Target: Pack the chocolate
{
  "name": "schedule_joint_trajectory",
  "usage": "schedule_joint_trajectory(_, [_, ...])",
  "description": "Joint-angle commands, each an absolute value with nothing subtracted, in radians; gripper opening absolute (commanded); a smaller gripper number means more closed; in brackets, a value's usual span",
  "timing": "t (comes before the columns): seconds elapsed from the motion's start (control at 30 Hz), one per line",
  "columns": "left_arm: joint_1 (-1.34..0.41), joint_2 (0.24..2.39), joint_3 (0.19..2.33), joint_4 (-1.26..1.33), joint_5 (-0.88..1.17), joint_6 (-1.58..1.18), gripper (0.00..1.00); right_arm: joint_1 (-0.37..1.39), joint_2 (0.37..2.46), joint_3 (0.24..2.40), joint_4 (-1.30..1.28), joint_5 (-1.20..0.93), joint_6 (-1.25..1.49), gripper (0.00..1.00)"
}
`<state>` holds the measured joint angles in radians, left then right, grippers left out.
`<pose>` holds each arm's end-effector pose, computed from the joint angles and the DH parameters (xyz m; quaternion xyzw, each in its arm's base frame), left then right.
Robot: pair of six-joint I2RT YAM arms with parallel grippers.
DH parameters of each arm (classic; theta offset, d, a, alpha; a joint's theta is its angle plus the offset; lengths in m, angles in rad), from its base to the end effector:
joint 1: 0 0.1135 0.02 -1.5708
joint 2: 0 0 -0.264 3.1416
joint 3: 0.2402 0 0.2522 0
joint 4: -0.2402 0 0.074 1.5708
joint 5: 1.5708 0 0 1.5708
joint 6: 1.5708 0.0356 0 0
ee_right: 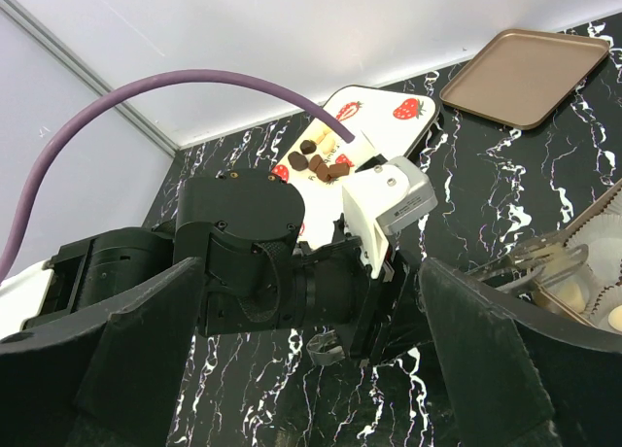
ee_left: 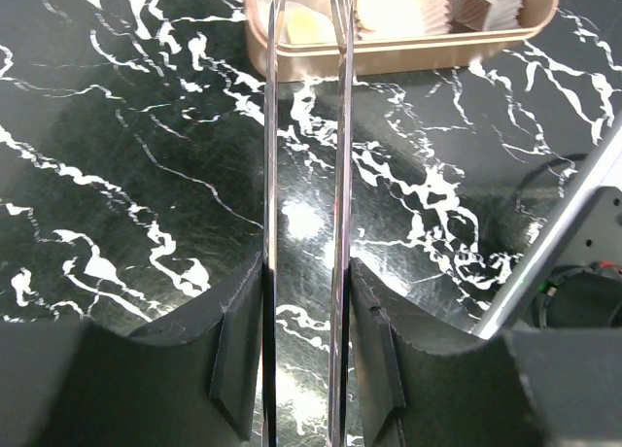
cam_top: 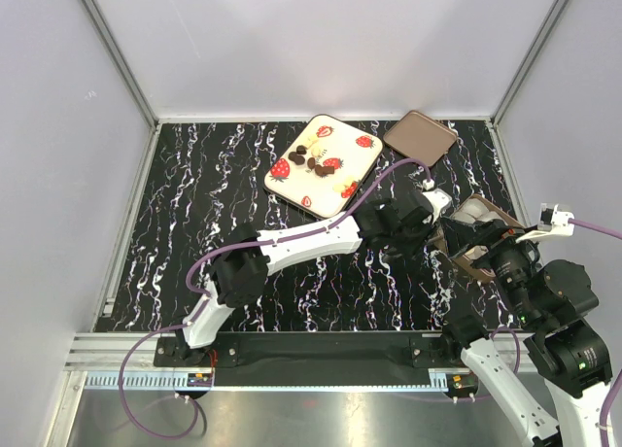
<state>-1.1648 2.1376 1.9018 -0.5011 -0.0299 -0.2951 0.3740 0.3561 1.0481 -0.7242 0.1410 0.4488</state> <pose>0.1965 -0.4544 0.2637 0.3797 0.8317 -0.2598 0.3109 0.0317 0.0071 0.4045 0.0758 0.7143 0.2311 0.6562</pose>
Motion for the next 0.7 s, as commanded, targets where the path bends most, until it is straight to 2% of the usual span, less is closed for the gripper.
schedule_joint_trajectory(0.0, [-1.167, 2.073, 1.937, -0.474, -0.101, -0.293, 0.4, 0.373, 0.353, 1.06, -0.704, 0.161, 0.44, 0.99])
schedule_joint_trajectory(0.33, [-1.089, 1.916, 1.924, -0.613, -0.302, -0.333, 0.41, 0.373, 0.35, 1.066, -0.715, 0.166, 0.443, 0.99])
schedule_joint_trajectory(0.43, [-1.025, 1.87, 1.867, -0.646, -0.351, -0.339, 0.41, 0.373, 0.357, 1.075, -0.718, 0.169, 0.439, 0.99])
schedule_joint_trajectory(0.67, [-0.807, 1.775, 1.671, -0.646, -0.319, -0.41, 0.42, 0.373, 0.367, 1.072, -0.706, 0.149, 0.454, 0.99])
